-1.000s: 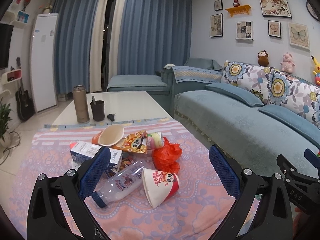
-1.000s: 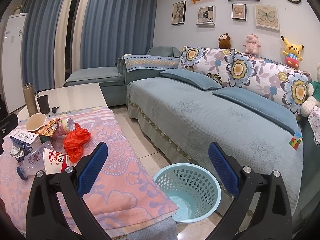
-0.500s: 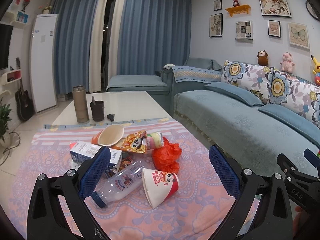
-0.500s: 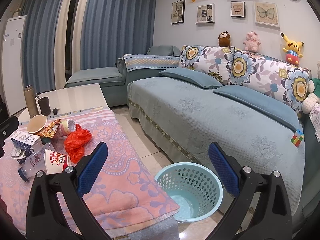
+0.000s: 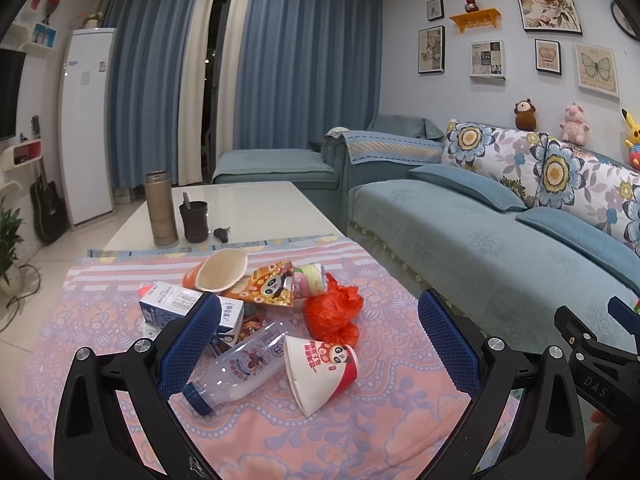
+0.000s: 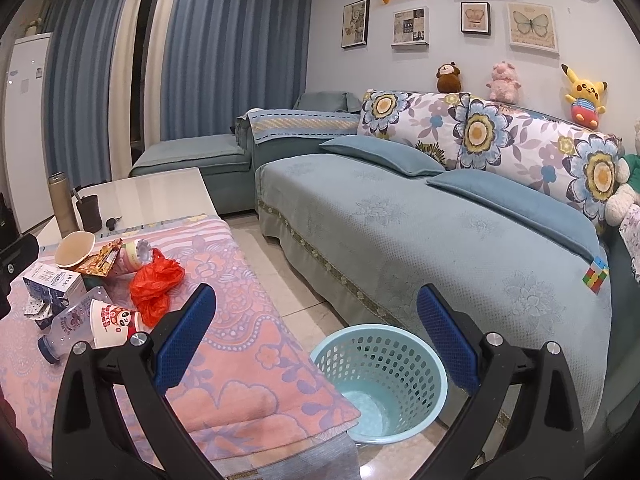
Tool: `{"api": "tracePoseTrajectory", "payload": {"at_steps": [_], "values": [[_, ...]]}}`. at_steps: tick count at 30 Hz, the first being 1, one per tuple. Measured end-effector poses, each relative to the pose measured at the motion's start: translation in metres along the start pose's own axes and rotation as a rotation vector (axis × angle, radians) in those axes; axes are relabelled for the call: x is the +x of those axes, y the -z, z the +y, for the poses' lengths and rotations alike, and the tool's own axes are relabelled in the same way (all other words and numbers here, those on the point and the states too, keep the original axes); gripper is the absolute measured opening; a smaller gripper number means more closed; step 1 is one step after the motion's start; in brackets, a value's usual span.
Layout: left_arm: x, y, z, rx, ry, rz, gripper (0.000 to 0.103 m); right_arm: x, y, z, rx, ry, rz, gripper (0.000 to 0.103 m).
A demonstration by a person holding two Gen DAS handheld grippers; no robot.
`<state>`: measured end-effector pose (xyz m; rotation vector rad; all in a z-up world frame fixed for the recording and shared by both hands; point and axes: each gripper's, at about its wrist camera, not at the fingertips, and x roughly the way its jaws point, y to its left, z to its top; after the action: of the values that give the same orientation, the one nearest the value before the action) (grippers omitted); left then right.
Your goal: Collect trash
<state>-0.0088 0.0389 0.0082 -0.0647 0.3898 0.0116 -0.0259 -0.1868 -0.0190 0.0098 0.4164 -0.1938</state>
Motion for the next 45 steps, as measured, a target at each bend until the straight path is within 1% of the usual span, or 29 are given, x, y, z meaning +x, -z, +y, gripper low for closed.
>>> {"api": "tracePoseTrajectory", "payload": {"at_steps": [29,38,40,42,43,45], "values": [[0.0,0.0,-0.001,0.002,-0.001,0.001,0.096,-0.005,-0.003,-0.001,-0.003,0.006,-0.012,0.095],[0.002,0.0,0.002,-0.002,-0.007,0.003,0.096,-0.005,-0.001,0.007,-0.006,-0.017,-0.005,0.095],[0.003,-0.001,0.007,-0.01,-0.003,0.013,0.096,-0.005,-0.001,0.007,0.001,-0.024,-0.005,0.095],[0.003,-0.006,0.027,-0.072,0.021,0.036,0.096,-0.004,-0.002,0.007,0.013,-0.026,-0.002,0.095],[0.002,-0.01,0.041,-0.105,0.034,0.042,0.096,-0.004,-0.003,0.006,0.033,-0.044,0.002,0.095],[0.0,-0.018,0.061,-0.127,0.045,0.059,0.095,-0.003,-0.006,0.005,0.064,-0.09,0.013,0.095]]}}
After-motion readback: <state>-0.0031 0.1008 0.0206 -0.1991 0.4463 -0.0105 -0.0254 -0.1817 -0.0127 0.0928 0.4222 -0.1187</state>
